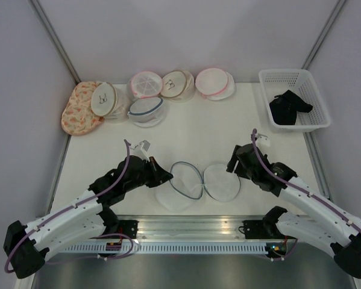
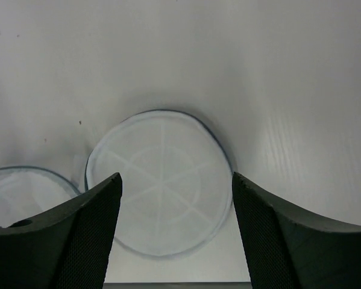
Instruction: Unzip the laundry bag and remove the bra
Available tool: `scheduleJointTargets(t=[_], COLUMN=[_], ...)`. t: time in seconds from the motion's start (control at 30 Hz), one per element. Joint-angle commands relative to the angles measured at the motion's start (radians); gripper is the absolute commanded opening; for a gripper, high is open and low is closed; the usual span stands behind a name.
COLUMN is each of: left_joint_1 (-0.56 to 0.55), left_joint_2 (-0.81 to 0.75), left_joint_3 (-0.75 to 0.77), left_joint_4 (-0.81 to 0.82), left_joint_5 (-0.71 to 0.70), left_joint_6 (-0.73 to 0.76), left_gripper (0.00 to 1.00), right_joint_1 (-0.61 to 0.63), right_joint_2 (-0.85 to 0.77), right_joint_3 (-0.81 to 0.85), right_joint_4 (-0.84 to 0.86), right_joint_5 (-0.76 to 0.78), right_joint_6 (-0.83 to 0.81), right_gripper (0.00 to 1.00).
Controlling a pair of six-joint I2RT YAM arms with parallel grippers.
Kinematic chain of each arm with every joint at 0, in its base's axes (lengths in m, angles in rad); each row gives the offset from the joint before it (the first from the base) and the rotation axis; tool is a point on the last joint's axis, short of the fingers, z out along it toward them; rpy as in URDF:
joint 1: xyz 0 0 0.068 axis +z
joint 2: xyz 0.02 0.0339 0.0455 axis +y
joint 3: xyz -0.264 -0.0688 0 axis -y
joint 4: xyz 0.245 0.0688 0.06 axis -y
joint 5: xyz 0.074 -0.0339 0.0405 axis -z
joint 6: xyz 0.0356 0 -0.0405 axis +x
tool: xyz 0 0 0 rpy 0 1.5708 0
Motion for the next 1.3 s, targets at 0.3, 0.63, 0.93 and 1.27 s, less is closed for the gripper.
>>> scheduleJointTargets(t=[0.3,0.63,0.93,1.27], left_joint_1=[-0.004,-0.004,-0.003,-0.004], left_joint_2=[-0.056,-0.05,-0.055,-0.056], left_joint_3=[0.011,0.005,-0.012,-0.009], left_joint_4=[-0.016,-0.022,-0.027,-0.024], left_joint_5=[-0.022,-0.018,-0.015,-0.005], left_joint_6=[0.001,0.001,-0.01,-0.005], left_gripper=[0.02,0.02,0.02,0.02], right_joint_1=[0.245,0.333,0.362,0.369], right_joint_2=[-0.125,-0.068,-0.044,-0.069], right_joint_3=[-0.244,-0.362,-0.437,-0.301], right_joint_4=[0.017,0.127,0.213,0.184], right_joint_5=[0.056,0.058,0.082,0.246], right_joint_6=[0.489,0.621,0.681,0.51], right_gripper=[0.77,0.76,0.51,0.0])
